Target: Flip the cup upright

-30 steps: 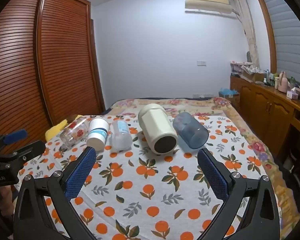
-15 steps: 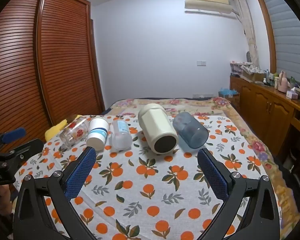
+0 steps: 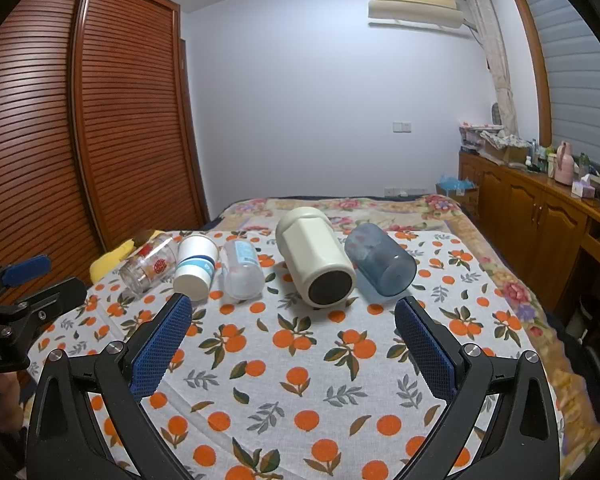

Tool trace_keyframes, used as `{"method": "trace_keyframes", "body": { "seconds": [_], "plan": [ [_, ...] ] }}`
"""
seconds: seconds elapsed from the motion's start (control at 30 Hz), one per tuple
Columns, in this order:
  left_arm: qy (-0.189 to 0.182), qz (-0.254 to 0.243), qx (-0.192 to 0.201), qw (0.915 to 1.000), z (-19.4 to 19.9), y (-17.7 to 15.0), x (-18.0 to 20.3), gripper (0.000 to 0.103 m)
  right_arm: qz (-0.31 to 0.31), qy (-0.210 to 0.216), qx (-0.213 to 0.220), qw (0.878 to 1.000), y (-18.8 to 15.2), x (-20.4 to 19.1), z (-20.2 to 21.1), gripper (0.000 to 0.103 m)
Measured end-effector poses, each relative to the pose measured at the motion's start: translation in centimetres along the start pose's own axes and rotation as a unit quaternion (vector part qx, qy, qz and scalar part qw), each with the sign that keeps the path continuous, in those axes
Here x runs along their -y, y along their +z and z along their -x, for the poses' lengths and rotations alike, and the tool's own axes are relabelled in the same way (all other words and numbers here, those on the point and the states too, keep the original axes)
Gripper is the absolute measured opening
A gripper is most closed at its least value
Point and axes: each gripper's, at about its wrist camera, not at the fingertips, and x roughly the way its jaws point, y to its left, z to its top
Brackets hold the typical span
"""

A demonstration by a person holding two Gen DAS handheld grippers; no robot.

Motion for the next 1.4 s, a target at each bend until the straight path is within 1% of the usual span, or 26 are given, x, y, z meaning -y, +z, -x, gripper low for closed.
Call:
{"method": "trace_keyframes", "body": {
  "seconds": [0.2,0.23,0.27,0.43,0.5,0.63,0.67,0.97,1.13,1.17,1.4],
  "plan": [
    [0.000,0.000,-0.001,1.0000,0.0,0.6,0.0,0.100,-0.001,-0.002,0.001,1.000,-0.2,0.2,0.1,0.103],
    [0.000,0.000,-0.001,1.0000,0.5,0.7,0.5,0.100,-0.001,-0.002,0.001,1.000,-0.2,0.2,0.1,0.103],
    [0.000,0.000,0.000,1.0000,0.4,0.2,0.4,0.100,-0.002,-0.002,0.001,1.000,-0.2,0.2,0.1,0.103],
    [0.000,0.001,0.001,1.0000,0.6,0.7,0.6,0.100,-0.001,-0.001,0.001,1.000,-0.2,0.2,0.1,0.103],
    [0.000,-0.001,0.000,1.0000,0.4,0.2,0.4,0.100,-0.002,-0.002,0.001,1.000,-0.2,0.3,0.1,0.103],
    [0.000,-0.001,0.000,1.0000,0.5,0.6,0.6,0.100,-0.002,-0.002,0.001,1.000,-0.2,0.3,0.1,0.103],
    [0.000,-0.001,0.001,1.0000,0.4,0.2,0.4,0.100,-0.002,-0.002,0.001,1.000,-0.2,0.2,0.1,0.103],
    [0.000,-0.001,0.001,1.0000,0.4,0.3,0.5,0.100,-0.006,-0.005,0.002,1.000,-0.1,0.7,0.4,0.103],
    [-0.002,-0.001,0.002,1.0000,0.5,0.7,0.8,0.100,-0.005,-0.005,0.003,1.000,-0.1,0.8,0.4,0.103],
    [-0.001,-0.001,0.001,1.0000,1.0,0.3,1.4,0.100,-0.005,-0.005,0.002,1.000,-0.1,0.8,0.4,0.103],
    [-0.001,-0.001,0.002,1.0000,1.5,0.6,1.7,0.100,-0.004,-0.006,0.003,1.000,-0.2,0.8,0.4,0.103]
  ]
}}
